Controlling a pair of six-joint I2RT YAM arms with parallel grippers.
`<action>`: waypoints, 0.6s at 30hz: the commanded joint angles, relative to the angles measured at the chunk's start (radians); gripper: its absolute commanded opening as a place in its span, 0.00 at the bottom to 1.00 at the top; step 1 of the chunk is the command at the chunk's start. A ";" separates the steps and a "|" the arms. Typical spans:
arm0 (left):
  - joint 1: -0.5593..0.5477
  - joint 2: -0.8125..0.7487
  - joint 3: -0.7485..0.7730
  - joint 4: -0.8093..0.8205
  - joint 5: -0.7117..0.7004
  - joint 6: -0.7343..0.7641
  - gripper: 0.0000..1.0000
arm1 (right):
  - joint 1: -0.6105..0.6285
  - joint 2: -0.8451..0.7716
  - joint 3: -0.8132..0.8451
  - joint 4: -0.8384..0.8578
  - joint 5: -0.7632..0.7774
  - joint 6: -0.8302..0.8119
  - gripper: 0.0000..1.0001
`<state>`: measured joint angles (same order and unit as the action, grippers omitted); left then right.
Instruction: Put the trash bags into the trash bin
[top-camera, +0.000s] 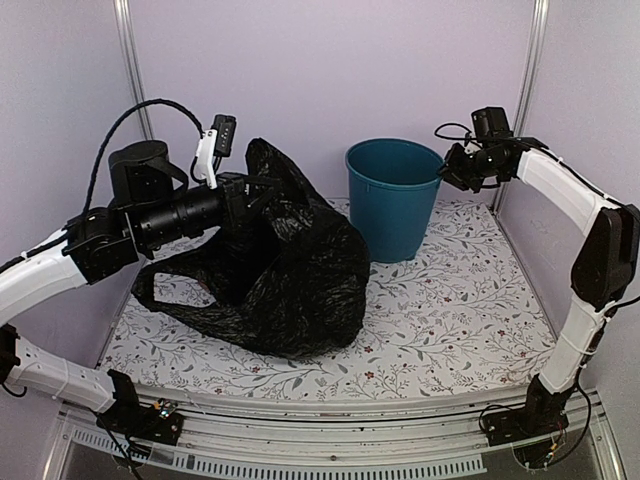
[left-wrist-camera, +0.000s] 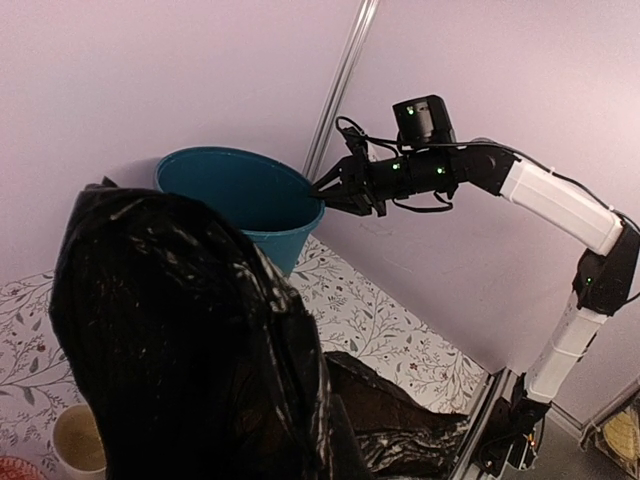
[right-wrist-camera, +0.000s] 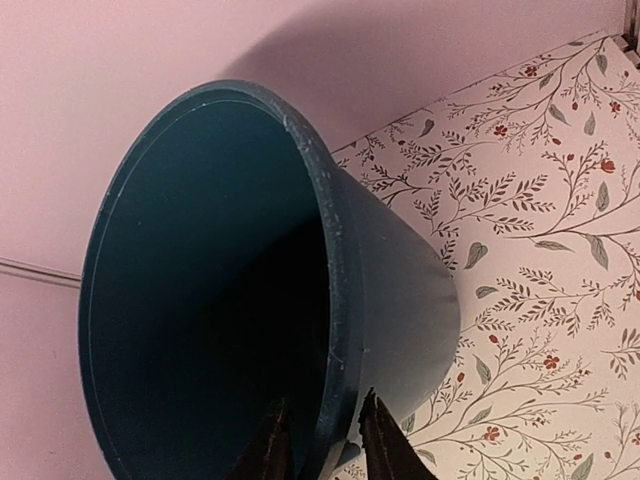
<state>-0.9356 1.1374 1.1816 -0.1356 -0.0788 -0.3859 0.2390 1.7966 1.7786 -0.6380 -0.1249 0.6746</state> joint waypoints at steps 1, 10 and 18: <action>0.013 -0.002 -0.007 0.005 0.011 0.013 0.00 | -0.013 0.012 -0.014 -0.014 -0.057 0.007 0.25; 0.013 -0.011 0.045 -0.014 -0.008 0.015 0.00 | -0.015 -0.049 -0.024 -0.014 -0.127 0.063 0.04; 0.013 -0.021 0.256 -0.097 -0.037 0.099 0.00 | -0.015 -0.189 -0.124 -0.045 -0.225 0.084 0.02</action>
<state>-0.9352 1.1378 1.3167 -0.2058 -0.0994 -0.3515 0.2230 1.7130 1.6852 -0.6590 -0.2729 0.7399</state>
